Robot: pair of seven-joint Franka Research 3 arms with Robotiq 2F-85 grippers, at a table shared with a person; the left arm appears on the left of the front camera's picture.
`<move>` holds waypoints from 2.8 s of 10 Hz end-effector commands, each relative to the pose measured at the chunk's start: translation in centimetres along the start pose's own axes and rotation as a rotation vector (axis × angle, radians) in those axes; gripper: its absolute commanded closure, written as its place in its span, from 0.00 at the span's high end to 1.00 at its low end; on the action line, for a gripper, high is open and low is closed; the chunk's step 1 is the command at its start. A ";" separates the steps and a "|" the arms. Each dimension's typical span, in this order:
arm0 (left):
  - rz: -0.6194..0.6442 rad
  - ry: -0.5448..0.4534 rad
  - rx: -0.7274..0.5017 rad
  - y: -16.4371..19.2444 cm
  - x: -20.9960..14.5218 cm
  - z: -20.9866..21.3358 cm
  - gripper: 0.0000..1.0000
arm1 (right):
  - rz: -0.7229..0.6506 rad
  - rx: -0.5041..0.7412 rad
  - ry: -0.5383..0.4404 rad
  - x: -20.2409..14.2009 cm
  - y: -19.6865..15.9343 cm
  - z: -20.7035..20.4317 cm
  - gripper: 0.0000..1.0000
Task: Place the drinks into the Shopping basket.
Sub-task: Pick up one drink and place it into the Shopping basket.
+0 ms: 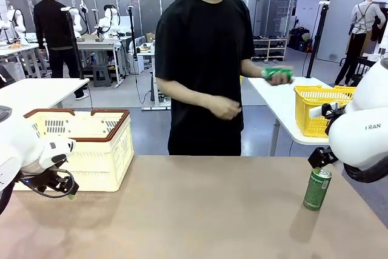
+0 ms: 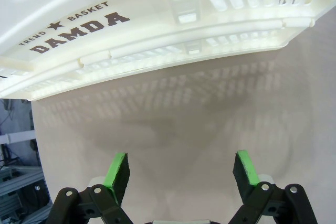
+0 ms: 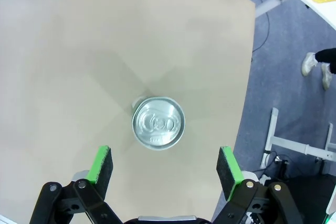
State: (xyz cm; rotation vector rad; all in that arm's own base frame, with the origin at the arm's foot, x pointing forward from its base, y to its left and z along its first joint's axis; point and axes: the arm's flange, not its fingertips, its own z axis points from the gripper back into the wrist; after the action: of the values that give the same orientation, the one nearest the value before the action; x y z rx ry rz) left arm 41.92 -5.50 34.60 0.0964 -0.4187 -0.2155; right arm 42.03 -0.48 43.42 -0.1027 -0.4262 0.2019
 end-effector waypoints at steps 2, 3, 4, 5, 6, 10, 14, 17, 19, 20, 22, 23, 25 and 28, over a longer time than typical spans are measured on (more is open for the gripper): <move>-0.004 0.004 0.004 -0.2 -0.1 -0.1 1.00 | 0.028 0.083 0.019 1.6 -0.8 -1.9 1.00; -0.004 0.004 0.004 -0.2 -0.1 -0.1 1.00 | 0.030 0.092 0.023 2.0 -0.8 -2.5 1.00; -0.004 0.004 0.004 -0.2 -0.1 -0.1 1.00 | 0.022 0.109 0.044 2.3 -0.8 -3.2 1.00; -0.004 0.004 0.004 -0.2 -0.1 -0.1 1.00 | 0.013 0.105 0.073 2.7 -0.9 -4.1 1.00; -0.004 0.004 0.004 -0.2 -0.1 -0.1 1.00 | 0.003 0.105 0.098 2.9 -1.0 -4.9 1.00; -0.004 0.004 0.004 -0.2 -0.1 -0.1 1.00 | -0.019 0.112 0.159 3.4 -1.3 -7.8 1.00; -0.004 0.004 0.004 -0.2 -0.1 -0.1 1.00 | 0.003 0.124 0.172 3.1 -1.2 -8.3 0.80; -0.004 0.004 0.004 -0.2 -0.1 -0.1 1.00 | 0.003 0.107 0.178 2.8 -1.3 -8.2 0.75; -0.004 0.004 0.004 -0.2 -0.1 -0.1 1.00 | -0.002 0.099 0.187 2.5 -1.2 -8.0 0.56; -0.004 0.004 0.004 -0.2 -0.1 -0.1 1.00 | -0.001 0.100 0.193 2.4 -1.2 -8.0 0.22; -0.004 0.004 0.004 -0.2 -0.1 -0.1 1.00 | -0.006 0.102 0.199 2.3 -1.1 -8.0 0.02; -0.004 0.004 0.004 -0.2 -0.1 -0.1 1.00 | -0.009 0.102 0.202 2.3 -1.1 -8.0 0.17; -0.004 0.004 0.004 -0.2 -0.1 -0.1 1.00 | -0.027 0.094 0.214 2.2 -0.3 -7.2 0.00; -0.004 0.004 0.004 -0.2 -0.1 -0.1 1.00 | 0.039 0.089 0.169 2.2 3.0 -2.6 0.00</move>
State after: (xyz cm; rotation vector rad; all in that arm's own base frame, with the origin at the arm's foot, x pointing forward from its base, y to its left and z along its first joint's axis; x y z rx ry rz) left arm 41.92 -5.50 34.59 0.0961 -0.4186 -0.2155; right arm 46.06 1.35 39.66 -0.0189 -0.2283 0.2362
